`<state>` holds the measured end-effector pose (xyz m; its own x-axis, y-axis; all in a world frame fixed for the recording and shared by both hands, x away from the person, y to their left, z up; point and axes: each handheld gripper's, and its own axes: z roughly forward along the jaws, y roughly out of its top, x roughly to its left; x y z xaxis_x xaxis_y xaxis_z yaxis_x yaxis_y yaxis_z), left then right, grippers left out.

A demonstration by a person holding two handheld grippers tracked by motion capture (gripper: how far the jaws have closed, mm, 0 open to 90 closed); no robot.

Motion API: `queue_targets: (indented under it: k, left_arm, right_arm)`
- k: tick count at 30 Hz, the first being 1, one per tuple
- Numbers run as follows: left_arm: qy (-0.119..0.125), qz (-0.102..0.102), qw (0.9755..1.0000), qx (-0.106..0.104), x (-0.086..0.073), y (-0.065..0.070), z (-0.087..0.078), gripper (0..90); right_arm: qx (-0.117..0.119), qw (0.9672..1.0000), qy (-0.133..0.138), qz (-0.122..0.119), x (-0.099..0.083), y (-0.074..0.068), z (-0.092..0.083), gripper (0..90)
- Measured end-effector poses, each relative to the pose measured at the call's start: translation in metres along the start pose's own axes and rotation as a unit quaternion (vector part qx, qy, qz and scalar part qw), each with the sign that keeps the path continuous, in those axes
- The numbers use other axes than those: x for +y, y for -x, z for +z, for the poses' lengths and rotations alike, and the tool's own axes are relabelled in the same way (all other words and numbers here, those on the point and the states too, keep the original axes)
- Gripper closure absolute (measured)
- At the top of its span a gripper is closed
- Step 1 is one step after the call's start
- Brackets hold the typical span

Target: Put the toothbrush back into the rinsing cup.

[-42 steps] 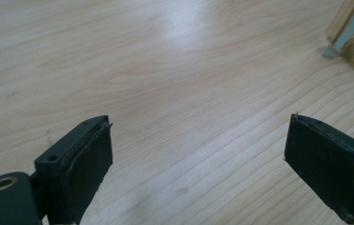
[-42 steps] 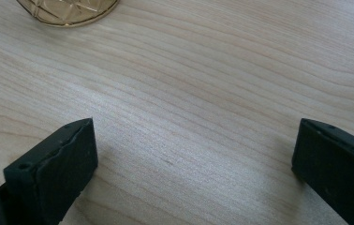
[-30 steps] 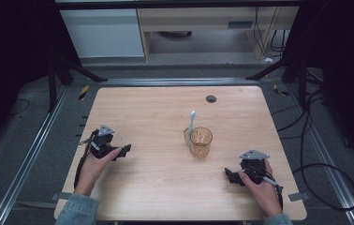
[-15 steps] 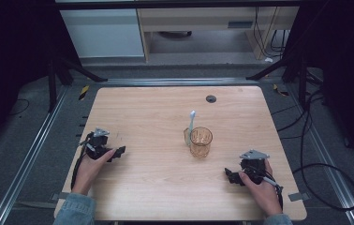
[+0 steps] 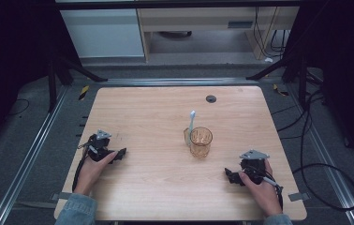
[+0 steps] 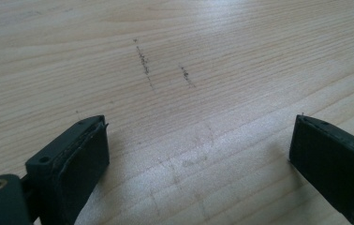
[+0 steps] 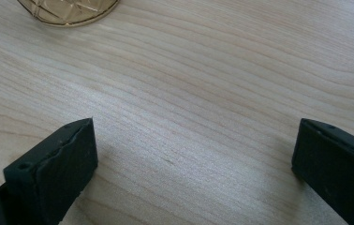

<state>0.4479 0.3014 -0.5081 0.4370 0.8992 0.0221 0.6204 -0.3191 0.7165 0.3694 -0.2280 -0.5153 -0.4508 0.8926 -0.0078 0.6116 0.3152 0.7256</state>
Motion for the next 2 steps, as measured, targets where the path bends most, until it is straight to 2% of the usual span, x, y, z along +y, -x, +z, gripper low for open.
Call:
queue_targets:
  k: [2]
  left_arm:
    - [0.003,0.001,1.0000,0.000,-0.0004,-0.0005,0.0004,3.0]
  right_arm:
    - [0.000,1.0000,0.000,0.000,0.0000,-0.0001,0.0000,0.7]
